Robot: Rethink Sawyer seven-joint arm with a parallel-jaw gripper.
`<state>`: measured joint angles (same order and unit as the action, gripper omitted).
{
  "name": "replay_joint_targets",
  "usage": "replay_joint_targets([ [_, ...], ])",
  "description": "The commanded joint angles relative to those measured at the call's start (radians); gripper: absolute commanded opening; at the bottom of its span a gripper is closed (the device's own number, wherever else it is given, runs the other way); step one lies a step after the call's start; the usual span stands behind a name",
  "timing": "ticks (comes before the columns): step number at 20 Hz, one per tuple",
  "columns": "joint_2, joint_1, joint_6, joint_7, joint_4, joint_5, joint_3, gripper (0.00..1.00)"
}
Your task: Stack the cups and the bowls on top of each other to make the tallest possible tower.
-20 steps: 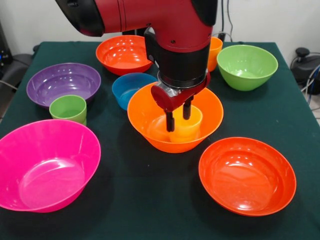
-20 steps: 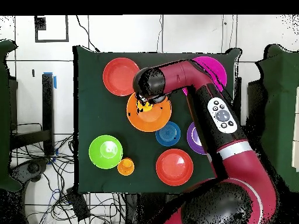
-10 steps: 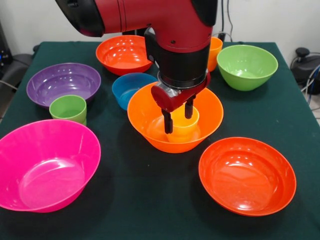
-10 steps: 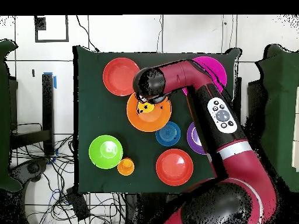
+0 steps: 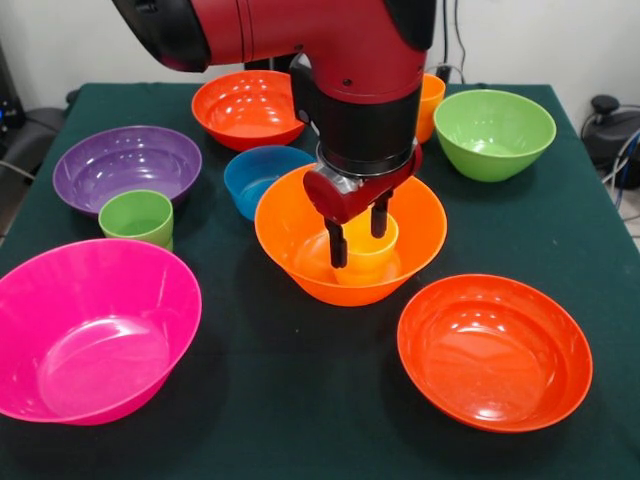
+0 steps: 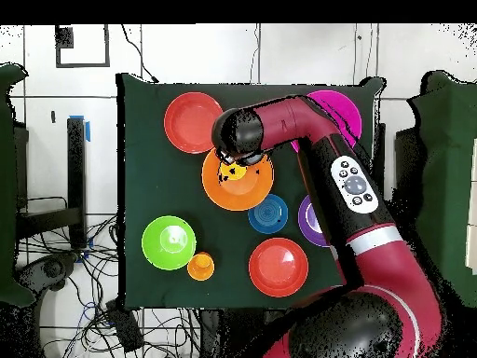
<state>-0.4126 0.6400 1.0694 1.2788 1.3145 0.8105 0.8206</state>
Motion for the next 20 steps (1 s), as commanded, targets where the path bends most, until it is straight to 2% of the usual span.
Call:
replay_joint_targets([
  [1, -0.062, -0.005, -0.008, -0.137, 0.087, 0.004, -0.043, 1.0],
  [6, -0.133, -0.007, 0.045, -0.138, 0.119, -0.031, -0.038, 1.0],
  [14, -0.165, -0.012, 0.063, -0.154, 0.164, -0.035, -0.057, 1.0],
  [20, -0.174, -0.022, 0.09, -0.167, 0.149, -0.027, -0.069, 1.0],
])
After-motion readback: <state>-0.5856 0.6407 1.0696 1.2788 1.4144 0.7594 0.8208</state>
